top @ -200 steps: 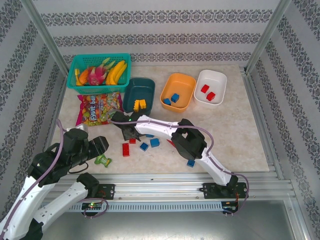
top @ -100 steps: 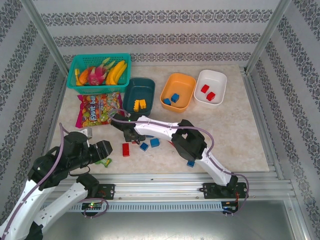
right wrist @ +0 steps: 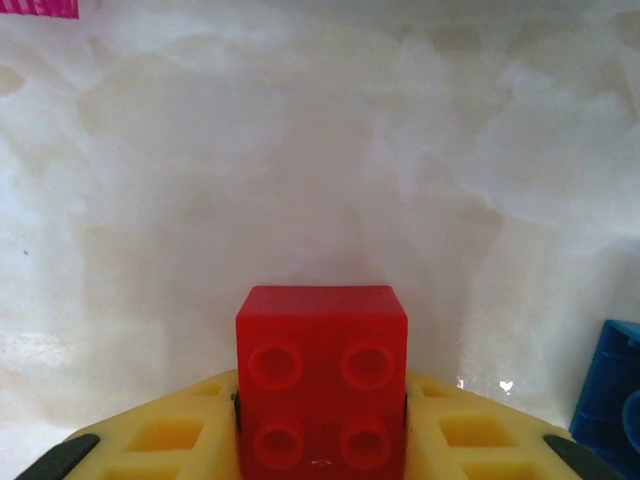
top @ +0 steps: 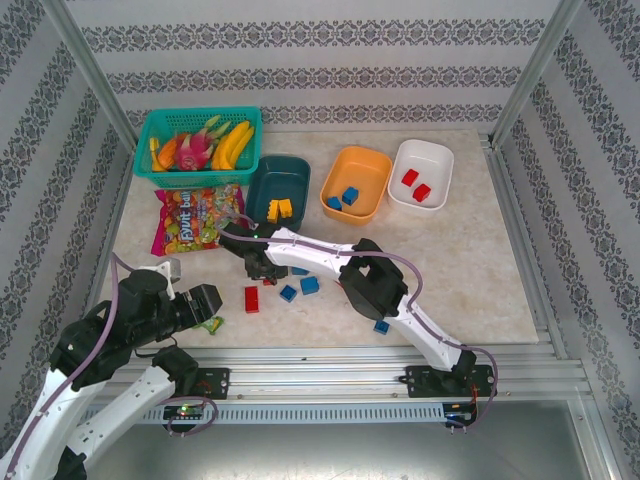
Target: Sort the legos into containers by color
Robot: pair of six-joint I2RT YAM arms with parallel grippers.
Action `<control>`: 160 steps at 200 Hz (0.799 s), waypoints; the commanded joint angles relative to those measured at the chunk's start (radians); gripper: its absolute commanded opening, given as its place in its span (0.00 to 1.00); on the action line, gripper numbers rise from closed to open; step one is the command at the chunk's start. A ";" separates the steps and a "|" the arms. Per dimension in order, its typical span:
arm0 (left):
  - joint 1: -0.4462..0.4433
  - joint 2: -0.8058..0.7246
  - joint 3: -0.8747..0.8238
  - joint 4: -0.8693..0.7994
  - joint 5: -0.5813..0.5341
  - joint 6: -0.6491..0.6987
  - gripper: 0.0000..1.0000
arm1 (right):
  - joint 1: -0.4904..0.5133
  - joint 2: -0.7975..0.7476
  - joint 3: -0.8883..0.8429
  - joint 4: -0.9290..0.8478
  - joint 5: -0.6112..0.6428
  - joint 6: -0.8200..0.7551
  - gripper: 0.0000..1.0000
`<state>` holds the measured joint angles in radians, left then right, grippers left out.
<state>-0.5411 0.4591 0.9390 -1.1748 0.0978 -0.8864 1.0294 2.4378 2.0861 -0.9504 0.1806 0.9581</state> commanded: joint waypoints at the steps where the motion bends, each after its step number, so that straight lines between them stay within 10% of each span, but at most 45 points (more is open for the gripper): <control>1: 0.008 -0.012 -0.011 0.001 0.000 0.009 0.70 | -0.010 -0.039 0.015 -0.031 0.032 -0.037 0.18; 64: 0.009 0.205 0.036 0.323 0.150 0.095 0.70 | -0.143 -0.424 -0.132 -0.029 0.150 -0.162 0.13; 115: 0.006 0.556 0.196 0.581 0.233 0.177 0.71 | -0.507 -0.643 -0.323 0.040 0.077 -0.375 0.13; 160: -0.024 0.809 0.308 0.726 0.246 0.163 0.71 | -0.827 -0.533 -0.268 0.066 -0.166 -0.575 0.13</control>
<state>-0.5461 1.1851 1.1851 -0.5903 0.3183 -0.7433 0.3050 1.8175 1.7912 -0.8879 0.1772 0.5442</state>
